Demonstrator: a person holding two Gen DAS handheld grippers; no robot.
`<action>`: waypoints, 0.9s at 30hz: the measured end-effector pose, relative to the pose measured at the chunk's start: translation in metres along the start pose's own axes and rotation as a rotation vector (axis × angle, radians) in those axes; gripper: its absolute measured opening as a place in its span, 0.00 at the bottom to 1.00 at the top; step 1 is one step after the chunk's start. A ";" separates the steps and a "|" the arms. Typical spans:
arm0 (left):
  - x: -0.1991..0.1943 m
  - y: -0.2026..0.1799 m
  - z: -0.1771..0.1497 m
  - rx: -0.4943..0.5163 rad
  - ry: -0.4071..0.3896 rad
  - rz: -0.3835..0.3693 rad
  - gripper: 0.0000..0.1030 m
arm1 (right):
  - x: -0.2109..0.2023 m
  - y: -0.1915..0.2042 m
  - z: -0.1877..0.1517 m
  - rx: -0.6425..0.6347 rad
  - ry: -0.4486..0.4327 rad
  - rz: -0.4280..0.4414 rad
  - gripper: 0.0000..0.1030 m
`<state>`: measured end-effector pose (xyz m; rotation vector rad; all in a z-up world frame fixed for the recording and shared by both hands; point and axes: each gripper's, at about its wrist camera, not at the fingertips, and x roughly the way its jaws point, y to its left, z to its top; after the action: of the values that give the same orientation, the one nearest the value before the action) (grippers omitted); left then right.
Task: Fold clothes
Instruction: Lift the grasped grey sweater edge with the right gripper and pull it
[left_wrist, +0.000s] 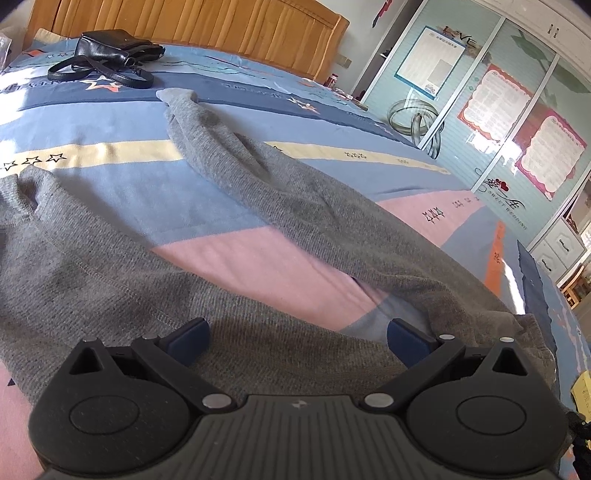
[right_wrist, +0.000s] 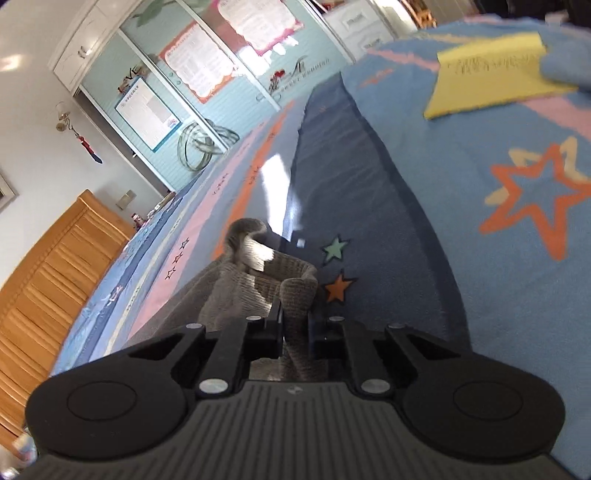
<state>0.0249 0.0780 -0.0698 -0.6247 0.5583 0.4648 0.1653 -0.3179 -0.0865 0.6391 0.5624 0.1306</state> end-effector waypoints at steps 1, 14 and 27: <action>-0.001 0.001 0.001 -0.006 0.000 0.000 0.99 | -0.011 0.009 0.000 -0.014 -0.029 -0.004 0.12; -0.005 0.002 0.007 -0.014 0.058 -0.042 0.99 | -0.036 -0.019 -0.010 -0.127 0.014 -0.252 0.15; -0.003 0.007 0.011 -0.022 0.077 -0.055 0.99 | -0.073 -0.016 -0.041 0.001 0.006 -0.184 0.40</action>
<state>0.0220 0.0893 -0.0632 -0.6799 0.6082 0.3967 0.0806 -0.3298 -0.0897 0.5850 0.6239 -0.0409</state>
